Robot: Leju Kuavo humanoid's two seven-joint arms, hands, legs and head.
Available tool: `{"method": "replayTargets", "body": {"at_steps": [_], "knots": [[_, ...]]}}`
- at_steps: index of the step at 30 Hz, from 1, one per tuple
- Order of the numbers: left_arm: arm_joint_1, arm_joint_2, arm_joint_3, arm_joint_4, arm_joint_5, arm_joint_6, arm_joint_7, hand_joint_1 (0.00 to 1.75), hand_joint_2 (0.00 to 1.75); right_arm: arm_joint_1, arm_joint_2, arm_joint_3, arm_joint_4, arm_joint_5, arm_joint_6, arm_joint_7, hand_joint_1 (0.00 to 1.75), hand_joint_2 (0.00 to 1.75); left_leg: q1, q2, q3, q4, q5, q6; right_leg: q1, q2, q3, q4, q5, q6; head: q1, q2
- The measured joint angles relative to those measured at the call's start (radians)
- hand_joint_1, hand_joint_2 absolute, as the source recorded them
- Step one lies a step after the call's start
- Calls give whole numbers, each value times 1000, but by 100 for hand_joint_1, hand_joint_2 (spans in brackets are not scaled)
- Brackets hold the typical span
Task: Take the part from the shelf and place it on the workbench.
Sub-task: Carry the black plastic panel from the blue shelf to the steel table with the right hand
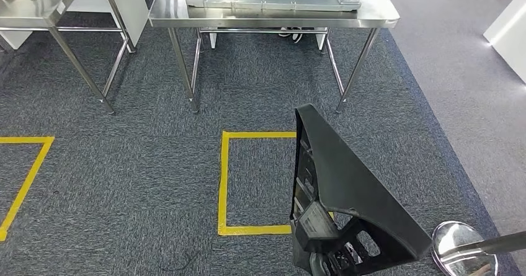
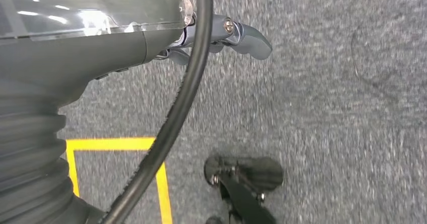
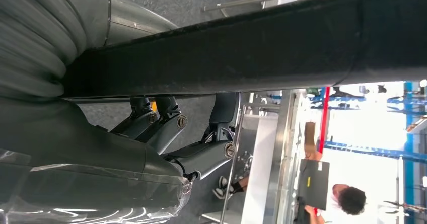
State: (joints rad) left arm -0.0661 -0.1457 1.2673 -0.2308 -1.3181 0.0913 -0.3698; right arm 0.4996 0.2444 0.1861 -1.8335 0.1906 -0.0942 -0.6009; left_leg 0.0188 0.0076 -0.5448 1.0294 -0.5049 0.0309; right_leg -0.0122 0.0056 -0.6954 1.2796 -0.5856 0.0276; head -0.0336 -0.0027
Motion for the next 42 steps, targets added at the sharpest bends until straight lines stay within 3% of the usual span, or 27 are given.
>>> {"method": "replayTargets", "body": {"at_steps": [2,4,6,9,11,13,14,15,18,20,24,26,28,29,30,31,33,35,39,40,42], "knots": [[1,0,0,0,-1,1,1,0,175,0,-3,4,0,-1,-1,2,175,175,0,0,11,0,-7,-4,1,-2,51,-120,76,-9,0,0],[1,-2,0,0,-1,1,1,0,175,-1,-5,7,1,0,-6,5,175,175,-2,-1,17,-2,-16,-13,8,-6,100,-227,110,-21,0,0],[0,-3,0,0,-1,1,2,0,175,0,-7,10,1,0,-14,7,175,175,-3,1,21,-7,-21,-24,14,-6,112,-250,101,-29,0,0],[-2,-3,0,0,-2,1,2,0,175,2,-8,14,1,0,-20,10,175,175,-4,3,27,9,-40,-38,7,-3,131,-271,102,-44,0,0],[-2,-2,0,0,-2,1,3,0,175,1,-9,17,1,1,-20,11,175,175,-3,1,-16,105,-86,-42,5,-4,148,-281,98,-54,0,0],[0,-2,0,0,-2,0,5,0,175,1,-10,20,4,1,-23,12,175,175,-2,1,-93,234,-130,-44,7,-4,159,-281,87,-61,0,0],[2,-2,0,0,-2,0,6,0,175,1,-11,21,5,1,-27,12,175,175,-2,1,-119,266,-127,-45,9,-2,166,-281,80,-62,0,0],[4,-2,0,0,-2,0,7,0,175,2,-12,22,7,1,-31,13,175,175,-2,1,-127,261,-103,-45,9,0,175,-280,73,-61,0,0],[7,1,0,0,-3,0,9,0,175,1,-15,27,8,1,-41,14,175,175,-5,0,-71,91,16,-36,12,5,207,-279,47,-52,0,0],[6,2,0,0,-4,-1,11,0,175,1,-16,29,8,1,-45,14,175,175,-9,-2,-42,21,35,-28,14,6,217,-278,33,-41,0,0],[6,1,0,0,-5,-2,14,0,175,0,-19,33,8,2,-54,15,175,175,-7,-4,-18,0,18,-8,11,4,215,-244,25,-21,0,0],[5,1,0,0,-7,-2,14,0,175,-1,-21,33,8,2,-57,15,175,175,-4,-4,1,-9,11,1,7,2,160,-150,-8,-10,0,0],[5,1,0,0,-8,-2,15,0,175,0,-24,33,8,2,-62,16,175,175,-3,-4,11,-10,1,3,1,0,73,-32,-50,-2,0,0],[6,1,0,0,-8,-2,15,0,175,1,-25,33,8,2,-65,17,175,175,-3,-4,18,-10,-6,2,-1,0,39,2,-56,1,0,0],[6,1,0,0,-8,-2,16,0,175,2,-26,33,8,2,-68,18,175,175,-3,-5,28,-10,-14,0,-3,0,20,4,-42,4,0,0],[7,1,0,0,-9,-2,16,0,175,2,-27,33,8,2,-70,20,175,175,-2,-6,41,-10,-23,-2,-4,-1,19,-29,-8,4,0,0],[8,1,0,0,-10,-2,16,0,175,2,-29,33,8,2,-71,22,175,175,-1,-6,67,-11,-43,-8,-3,-4,47,-147,86,-1,0,0],[6,0,0,0,-11,-2,17,0,175,2,-30,34,10,2,-71,24,175,175,-1,-6,82,-16,-58,-20,4,-9,65,-221,120,-14,0,0],[4,0,0,0,-11,-2,19,0,175,6,-31,38,11,1,-73,25,175,175,-1,-5,98,8,-58,-44,6,-5,93,-247,116,-43,0,0],[3,0,0,0,-11,-2,19,0,175,5,-32,39,11,1,-74,26,175,175,0,-5,83,42,-64,-47,5,-5,105,-251,111,-50,0,0],[1,1,0,0,-11,-2,19,0,175,4,-32,42,11,1,-76,27,175,175,1,-6,17,155,-101,-50,7,-5,124,-255,98,-61,0,0]]}}
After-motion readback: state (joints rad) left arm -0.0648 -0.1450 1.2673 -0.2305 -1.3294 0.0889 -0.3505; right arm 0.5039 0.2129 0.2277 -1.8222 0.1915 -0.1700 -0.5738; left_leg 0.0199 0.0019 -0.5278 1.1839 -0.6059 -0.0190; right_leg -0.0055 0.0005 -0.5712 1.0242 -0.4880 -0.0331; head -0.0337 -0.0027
